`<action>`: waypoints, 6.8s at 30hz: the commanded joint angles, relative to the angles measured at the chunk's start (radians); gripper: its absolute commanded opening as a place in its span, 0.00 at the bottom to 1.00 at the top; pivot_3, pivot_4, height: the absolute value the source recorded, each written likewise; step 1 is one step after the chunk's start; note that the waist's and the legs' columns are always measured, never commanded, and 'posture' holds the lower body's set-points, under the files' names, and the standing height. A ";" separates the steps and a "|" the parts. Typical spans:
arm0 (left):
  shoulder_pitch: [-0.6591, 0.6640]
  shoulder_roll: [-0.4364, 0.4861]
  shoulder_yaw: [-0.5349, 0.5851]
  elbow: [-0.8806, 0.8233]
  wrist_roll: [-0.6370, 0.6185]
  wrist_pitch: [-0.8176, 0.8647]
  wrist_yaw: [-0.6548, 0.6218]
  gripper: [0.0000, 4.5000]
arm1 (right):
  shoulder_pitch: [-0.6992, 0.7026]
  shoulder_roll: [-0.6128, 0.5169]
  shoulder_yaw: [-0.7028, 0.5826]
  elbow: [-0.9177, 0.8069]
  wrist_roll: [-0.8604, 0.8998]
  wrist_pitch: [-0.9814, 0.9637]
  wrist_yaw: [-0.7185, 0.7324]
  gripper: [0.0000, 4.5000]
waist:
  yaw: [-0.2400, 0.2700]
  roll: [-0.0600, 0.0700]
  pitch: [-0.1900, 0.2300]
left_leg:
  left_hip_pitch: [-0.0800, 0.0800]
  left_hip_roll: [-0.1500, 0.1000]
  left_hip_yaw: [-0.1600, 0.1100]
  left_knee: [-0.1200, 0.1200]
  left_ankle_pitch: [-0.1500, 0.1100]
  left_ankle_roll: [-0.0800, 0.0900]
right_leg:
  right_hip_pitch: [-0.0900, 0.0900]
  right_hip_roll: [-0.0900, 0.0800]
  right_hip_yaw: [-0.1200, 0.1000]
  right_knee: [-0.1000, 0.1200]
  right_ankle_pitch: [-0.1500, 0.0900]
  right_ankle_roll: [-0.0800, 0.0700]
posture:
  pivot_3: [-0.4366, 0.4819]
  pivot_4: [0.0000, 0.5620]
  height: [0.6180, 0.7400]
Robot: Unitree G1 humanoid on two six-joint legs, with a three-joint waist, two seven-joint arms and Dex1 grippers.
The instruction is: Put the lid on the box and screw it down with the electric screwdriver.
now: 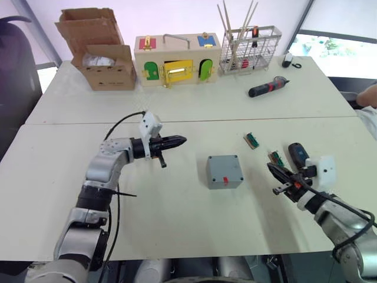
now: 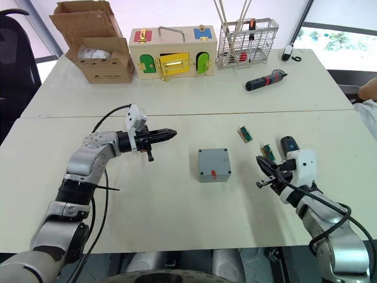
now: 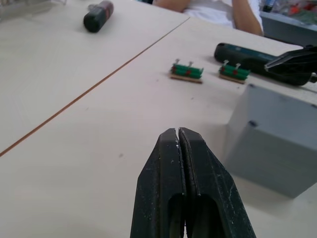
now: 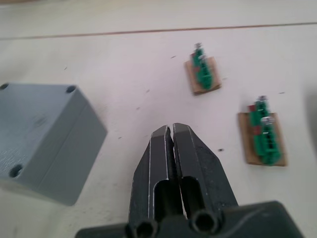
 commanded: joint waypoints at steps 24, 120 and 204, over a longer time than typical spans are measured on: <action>0.048 0.141 -0.172 -0.367 -0.106 0.144 -0.053 0.00 | -0.056 0.029 0.003 0.046 0.004 0.013 -0.116 0.95 | 0.000 0.002 0.000 | 0.001 0.001 0.001 -0.001 0.001 -0.002 | 0.001 0.001 0.001 -0.001 0.000 0.000 | 0.48 0.27 0.97; 0.028 0.232 -0.128 -0.278 -0.082 0.103 -0.067 0.00 | -0.291 -0.063 0.260 0.040 0.058 0.061 0.063 0.01 | -0.001 0.002 0.002 | 0.001 0.001 0.001 -0.001 0.001 -0.001 | -0.001 0.001 0.001 0.000 0.000 0.000 | 0.48 0.27 0.97; -0.001 0.048 -0.183 -0.528 -0.268 0.220 0.084 0.00 | -0.812 -0.826 0.743 0.813 -0.038 0.664 0.711 1.00 | 0.000 0.007 0.005 | -0.014 0.002 0.004 0.002 0.001 -0.002 | -0.014 0.000 0.001 -0.001 0.000 0.000 | 0.48 0.27 0.97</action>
